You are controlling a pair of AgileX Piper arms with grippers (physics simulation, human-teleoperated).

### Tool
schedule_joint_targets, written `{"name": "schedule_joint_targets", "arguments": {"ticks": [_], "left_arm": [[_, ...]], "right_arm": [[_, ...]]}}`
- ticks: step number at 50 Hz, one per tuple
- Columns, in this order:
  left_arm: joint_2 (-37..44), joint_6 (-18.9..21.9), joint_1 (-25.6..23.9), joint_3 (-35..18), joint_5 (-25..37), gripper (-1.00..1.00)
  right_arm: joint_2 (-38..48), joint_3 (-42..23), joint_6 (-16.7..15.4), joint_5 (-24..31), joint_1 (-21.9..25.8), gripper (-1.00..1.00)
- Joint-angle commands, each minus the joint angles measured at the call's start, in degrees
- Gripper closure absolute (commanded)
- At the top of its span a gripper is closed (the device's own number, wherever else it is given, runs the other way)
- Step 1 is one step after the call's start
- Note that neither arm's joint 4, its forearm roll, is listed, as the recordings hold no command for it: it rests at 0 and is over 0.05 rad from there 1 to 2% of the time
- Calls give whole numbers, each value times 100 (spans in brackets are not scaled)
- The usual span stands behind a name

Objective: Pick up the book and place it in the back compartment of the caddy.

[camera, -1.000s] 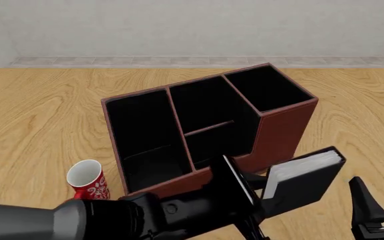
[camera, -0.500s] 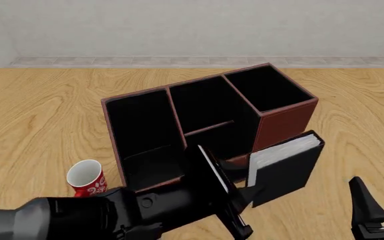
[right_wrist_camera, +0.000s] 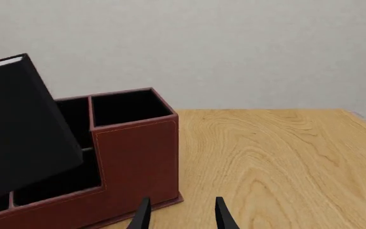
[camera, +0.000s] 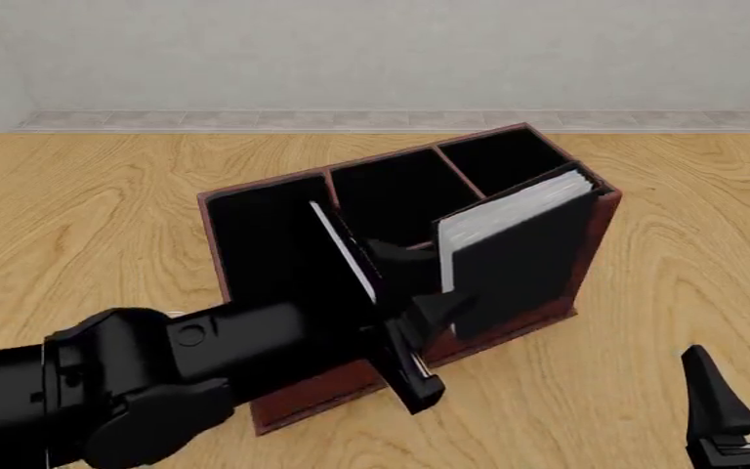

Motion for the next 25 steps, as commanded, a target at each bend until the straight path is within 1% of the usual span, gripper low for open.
{"name": "schedule_joint_targets", "arguments": {"ticks": [1, 3, 6, 7, 10, 12, 13, 21, 25], "left_arm": [[-528, 204, 315, -258, 621, 100], [-577, 225, 300, -252, 701, 100], [-617, 234, 392, -284, 814, 100], [-616, 296, 463, -288, 844, 100], [-657, 289, 510, -255, 920, 100], [-734, 210, 560, -275, 1001, 100], [-766, 143, 606, -268, 1008, 100], [-787, 217, 806, -133, 1030, 100], [-755, 189, 905, -57, 975, 100]], "right_arm": [[0, -1, -1, 4, 0, -100], [-1, -2, -3, 0, -1, -100], [0, -1, 2, 2, 0, -100], [0, -1, 1, 2, 0, -100], [0, -1, 1, 2, 0, -100], [-1, -1, 0, 2, 0, -100], [-1, -1, -3, 1, 1, -100], [0, -1, 1, 3, 0, -100], [0, -1, 1, 3, 0, -100]]}}
